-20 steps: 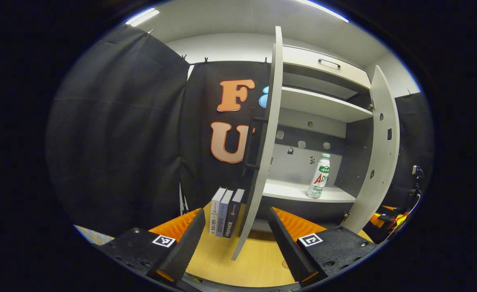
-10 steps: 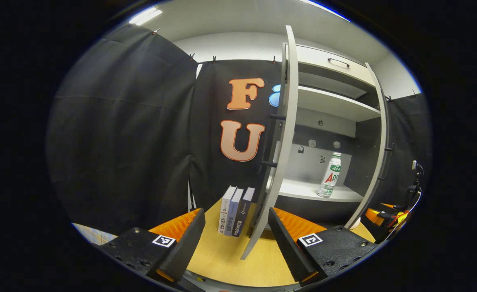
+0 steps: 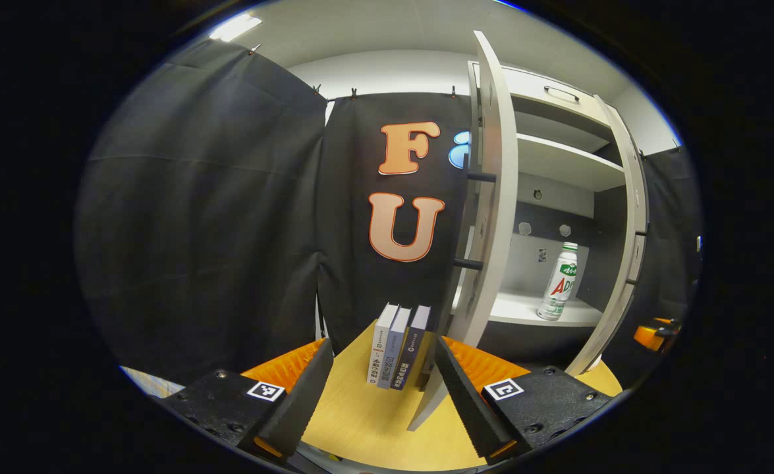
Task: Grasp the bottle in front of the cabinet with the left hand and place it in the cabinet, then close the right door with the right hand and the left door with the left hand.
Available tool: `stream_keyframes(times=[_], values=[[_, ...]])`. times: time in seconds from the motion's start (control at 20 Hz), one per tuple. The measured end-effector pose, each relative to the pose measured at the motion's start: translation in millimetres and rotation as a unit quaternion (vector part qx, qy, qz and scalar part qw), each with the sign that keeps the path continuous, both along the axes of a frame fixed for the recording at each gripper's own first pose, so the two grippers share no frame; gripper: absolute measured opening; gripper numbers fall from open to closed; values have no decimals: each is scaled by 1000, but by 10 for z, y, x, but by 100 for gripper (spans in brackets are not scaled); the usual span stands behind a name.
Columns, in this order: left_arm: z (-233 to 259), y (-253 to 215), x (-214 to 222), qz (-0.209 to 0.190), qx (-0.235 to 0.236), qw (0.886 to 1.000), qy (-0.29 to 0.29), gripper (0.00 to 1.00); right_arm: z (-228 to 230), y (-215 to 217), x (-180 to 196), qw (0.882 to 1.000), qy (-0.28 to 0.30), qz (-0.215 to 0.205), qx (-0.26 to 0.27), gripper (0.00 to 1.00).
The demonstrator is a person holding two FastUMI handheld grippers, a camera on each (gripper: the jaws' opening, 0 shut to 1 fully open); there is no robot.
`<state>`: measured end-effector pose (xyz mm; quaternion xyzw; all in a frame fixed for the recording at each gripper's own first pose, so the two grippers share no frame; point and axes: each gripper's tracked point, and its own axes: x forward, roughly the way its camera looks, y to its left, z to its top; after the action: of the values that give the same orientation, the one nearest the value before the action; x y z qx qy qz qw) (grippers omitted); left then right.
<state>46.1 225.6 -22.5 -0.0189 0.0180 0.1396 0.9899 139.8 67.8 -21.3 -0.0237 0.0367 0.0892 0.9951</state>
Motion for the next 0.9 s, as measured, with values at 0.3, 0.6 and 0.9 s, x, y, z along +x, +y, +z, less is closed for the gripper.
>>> stream_keyframes(times=[0.3,0.6,0.9], values=[[-119,170,417,8,2,1000,4,95,266,-170,-165,1000,-24,-6,-10,96],[-179,250,780,11,14,1000,6,95,365,-426,-264,999,-37,-29,-15,95],[-175,219,834,10,22,1000,5,95,435,-595,-365,998,-49,-44,-17,96]])
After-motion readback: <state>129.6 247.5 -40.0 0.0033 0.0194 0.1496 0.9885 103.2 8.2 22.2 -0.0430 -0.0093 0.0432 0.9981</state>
